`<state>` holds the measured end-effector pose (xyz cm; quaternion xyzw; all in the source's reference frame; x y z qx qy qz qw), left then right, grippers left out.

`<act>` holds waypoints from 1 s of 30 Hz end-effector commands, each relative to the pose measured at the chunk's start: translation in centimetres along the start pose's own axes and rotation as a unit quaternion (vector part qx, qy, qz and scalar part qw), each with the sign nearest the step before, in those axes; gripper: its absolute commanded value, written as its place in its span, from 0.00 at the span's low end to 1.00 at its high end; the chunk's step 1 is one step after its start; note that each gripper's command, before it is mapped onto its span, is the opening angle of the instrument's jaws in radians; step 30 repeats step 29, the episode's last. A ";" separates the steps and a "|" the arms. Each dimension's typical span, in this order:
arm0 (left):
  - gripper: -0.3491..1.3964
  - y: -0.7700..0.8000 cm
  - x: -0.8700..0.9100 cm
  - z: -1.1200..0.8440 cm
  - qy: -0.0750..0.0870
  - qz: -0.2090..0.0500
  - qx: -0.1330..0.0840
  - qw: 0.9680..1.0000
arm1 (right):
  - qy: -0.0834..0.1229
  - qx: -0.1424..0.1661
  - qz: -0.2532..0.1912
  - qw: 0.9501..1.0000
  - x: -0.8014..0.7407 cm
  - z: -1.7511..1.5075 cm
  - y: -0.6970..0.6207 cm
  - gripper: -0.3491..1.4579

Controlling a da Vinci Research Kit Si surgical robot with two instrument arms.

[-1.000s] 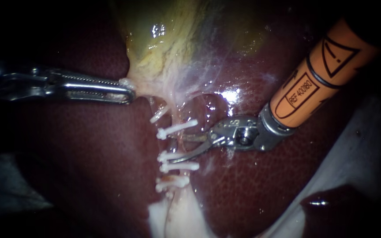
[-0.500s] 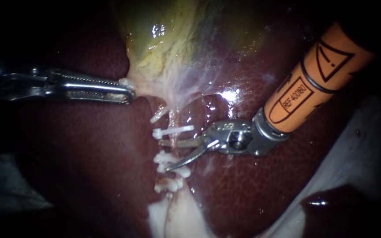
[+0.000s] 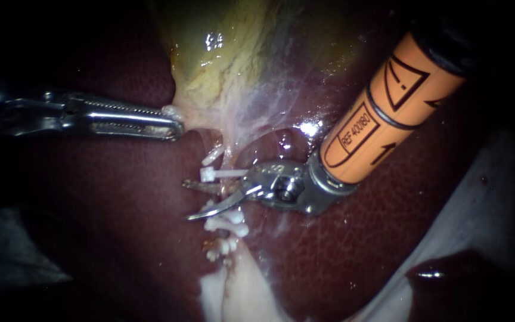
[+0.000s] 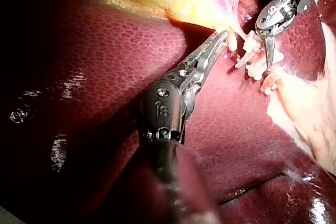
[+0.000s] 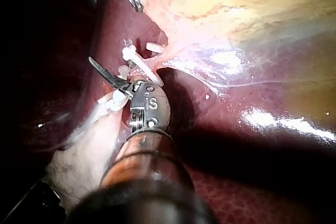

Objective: Go to the cutting position right tube

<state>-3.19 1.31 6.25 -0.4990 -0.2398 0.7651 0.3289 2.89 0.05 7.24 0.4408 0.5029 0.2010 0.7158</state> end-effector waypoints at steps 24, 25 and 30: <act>0.00 -0.02 -0.01 -0.01 0.000 0.000 0.000 1.000 | 0.020 0.016 0.022 0.999 0.13 0.00 -0.22 0.95; 0.00 -0.02 -0.01 -0.01 0.000 0.000 0.000 1.000 | 0.020 0.016 0.022 0.999 0.13 0.00 -0.22 0.95; 0.00 -0.03 -0.01 0.00 0.000 0.000 -0.001 1.000 | 0.019 0.015 0.025 0.999 0.12 0.00 -0.21 0.95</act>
